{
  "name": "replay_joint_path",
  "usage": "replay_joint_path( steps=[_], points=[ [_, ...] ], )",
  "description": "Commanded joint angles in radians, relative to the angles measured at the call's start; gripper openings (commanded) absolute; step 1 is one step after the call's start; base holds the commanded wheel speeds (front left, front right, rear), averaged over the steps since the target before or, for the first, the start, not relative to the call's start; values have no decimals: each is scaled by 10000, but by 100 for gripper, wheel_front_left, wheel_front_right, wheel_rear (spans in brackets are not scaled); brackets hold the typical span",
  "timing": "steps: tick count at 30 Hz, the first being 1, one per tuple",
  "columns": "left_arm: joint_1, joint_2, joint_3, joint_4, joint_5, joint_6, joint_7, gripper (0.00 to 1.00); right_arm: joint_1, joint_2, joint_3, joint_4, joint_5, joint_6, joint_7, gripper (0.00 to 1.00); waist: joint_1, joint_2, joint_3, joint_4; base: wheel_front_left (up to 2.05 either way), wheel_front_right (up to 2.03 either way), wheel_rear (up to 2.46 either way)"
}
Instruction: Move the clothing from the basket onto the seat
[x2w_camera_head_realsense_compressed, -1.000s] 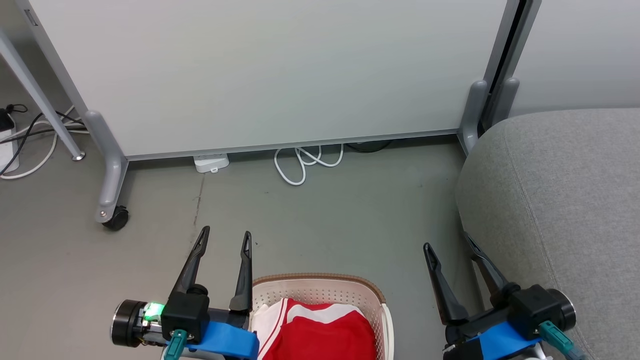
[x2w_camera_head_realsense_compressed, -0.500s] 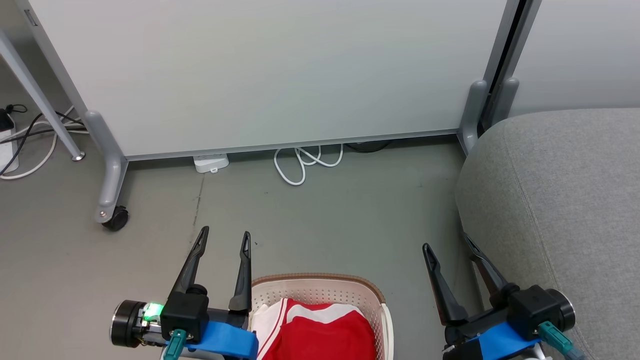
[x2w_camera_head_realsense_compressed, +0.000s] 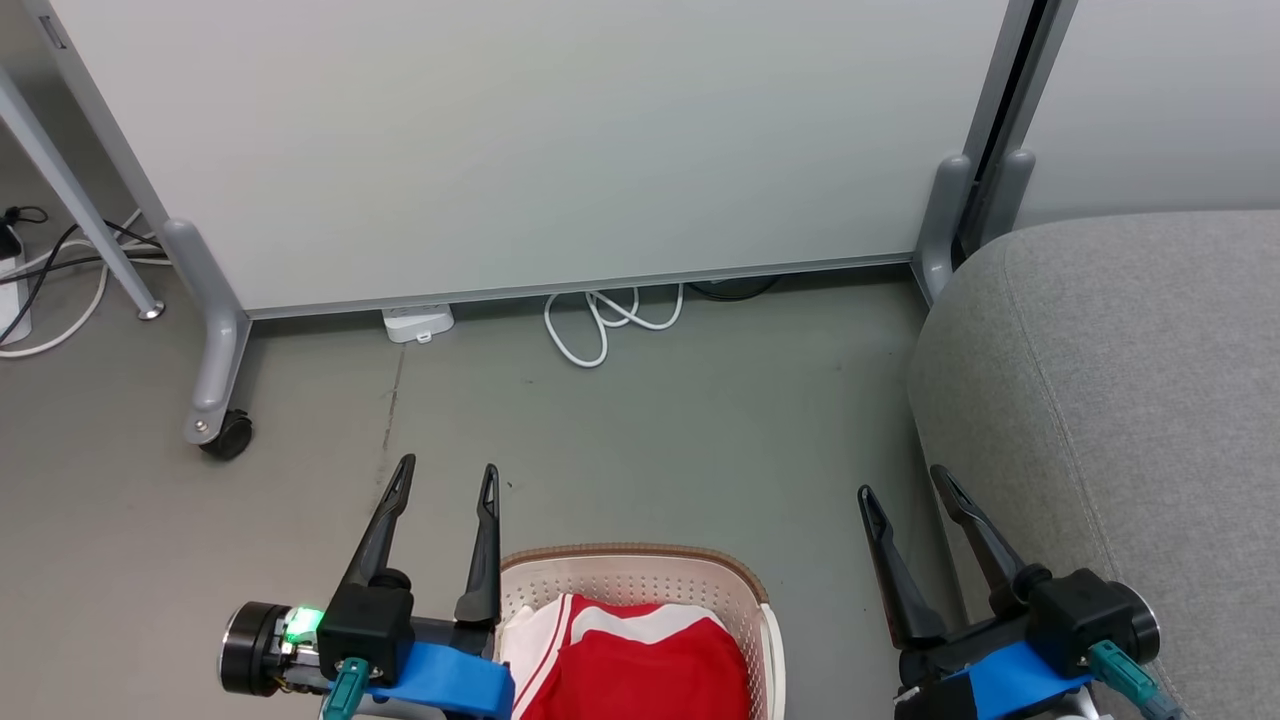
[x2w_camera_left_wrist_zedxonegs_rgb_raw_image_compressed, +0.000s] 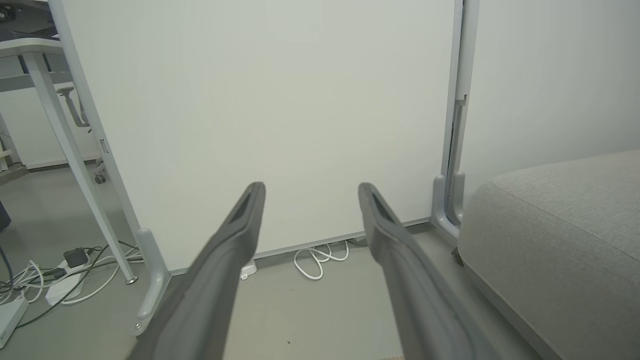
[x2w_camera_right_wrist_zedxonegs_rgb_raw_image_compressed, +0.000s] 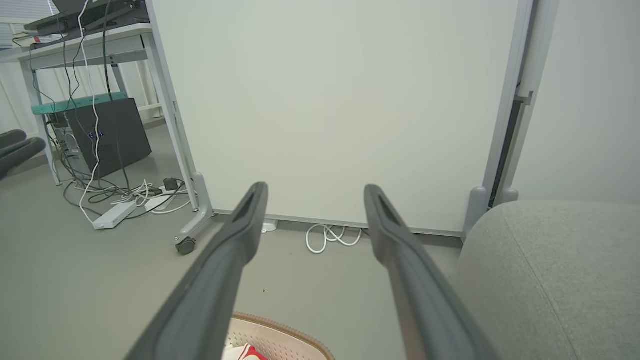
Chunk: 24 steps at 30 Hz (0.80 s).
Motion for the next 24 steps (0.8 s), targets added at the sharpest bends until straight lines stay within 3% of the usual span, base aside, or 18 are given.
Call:
replay_joint_path(
  steps=[1, 13, 24],
  points=[
    [0, 6, 24, 24, -20, -53, -49, 100, 27, -41, -7, -10, 21, 22, -35, 100, 0, 0, 12, -5, 0, 0, 0],
    [-1179, -4, -135, 1121, -197, -831, -41, 100, -547, -40, -335, -259, -131, 22, -35, 100, 0, 0, 1065, -132, 0, 0, 0],
    [-3637, 345, -1140, 4178, -303, -1346, -39, 100, -1992, -38, -454, -633, -544, 20, -33, 100, 0, 0, 3327, -686, 0, 0, 0]
  ],
)
